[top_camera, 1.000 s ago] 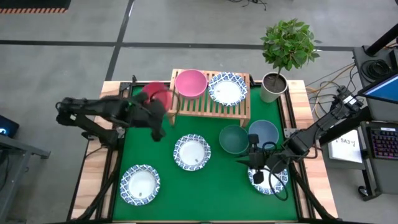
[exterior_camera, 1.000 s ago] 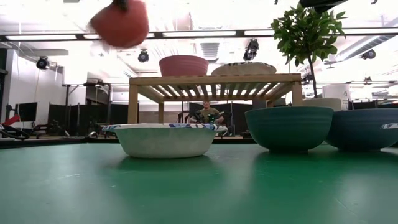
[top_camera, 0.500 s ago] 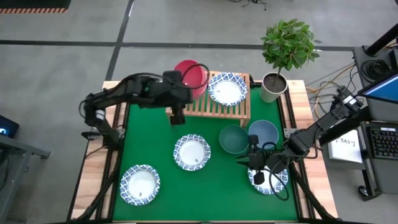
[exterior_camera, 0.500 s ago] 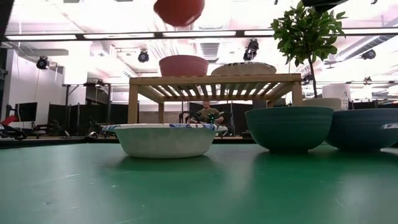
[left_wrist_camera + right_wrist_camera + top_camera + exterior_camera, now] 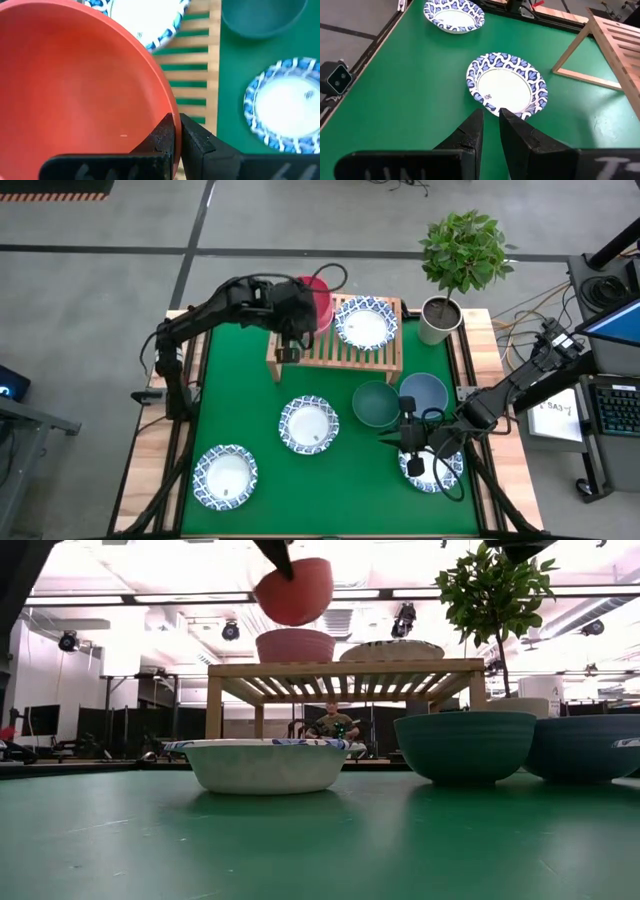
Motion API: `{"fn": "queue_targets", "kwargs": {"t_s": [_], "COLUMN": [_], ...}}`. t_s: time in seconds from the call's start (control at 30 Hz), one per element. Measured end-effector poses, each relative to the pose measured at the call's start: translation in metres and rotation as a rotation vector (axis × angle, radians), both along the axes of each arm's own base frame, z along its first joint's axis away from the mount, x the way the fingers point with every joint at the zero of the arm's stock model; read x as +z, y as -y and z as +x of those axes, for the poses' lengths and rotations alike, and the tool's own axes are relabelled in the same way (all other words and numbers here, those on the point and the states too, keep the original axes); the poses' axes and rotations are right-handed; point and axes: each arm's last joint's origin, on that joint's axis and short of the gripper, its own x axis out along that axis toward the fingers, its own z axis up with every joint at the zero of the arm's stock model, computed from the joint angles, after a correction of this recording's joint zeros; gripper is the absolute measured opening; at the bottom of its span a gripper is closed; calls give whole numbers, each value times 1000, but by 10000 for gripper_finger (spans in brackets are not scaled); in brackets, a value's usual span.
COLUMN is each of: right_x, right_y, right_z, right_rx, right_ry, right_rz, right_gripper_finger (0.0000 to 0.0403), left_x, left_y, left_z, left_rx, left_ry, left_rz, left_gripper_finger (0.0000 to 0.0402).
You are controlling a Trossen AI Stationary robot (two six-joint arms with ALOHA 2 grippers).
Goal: Place and stack bowls onto a shelf
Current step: Stack the orange bowl on top of the pink bowl on the shelf
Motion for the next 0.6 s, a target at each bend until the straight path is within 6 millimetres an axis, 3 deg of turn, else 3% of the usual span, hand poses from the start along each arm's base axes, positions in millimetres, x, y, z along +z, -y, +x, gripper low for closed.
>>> {"fn": "queue_targets", "kwargs": {"t_s": [0.33, 0.6], "right_x": [1, 1], "right_y": [0, 0], "right_z": [0, 0], "right_rx": [-7, -8], "right_ry": [8, 9], "right_rz": [19, 19], "right_gripper_finger": [52, 52], "left_x": [-19, -26], "left_y": [-24, -32], "left_z": [15, 18], "left_rx": [37, 63], "left_ry": [-32, -53], "left_rz": [-47, -52], "left_gripper_finger": [0, 0]}}
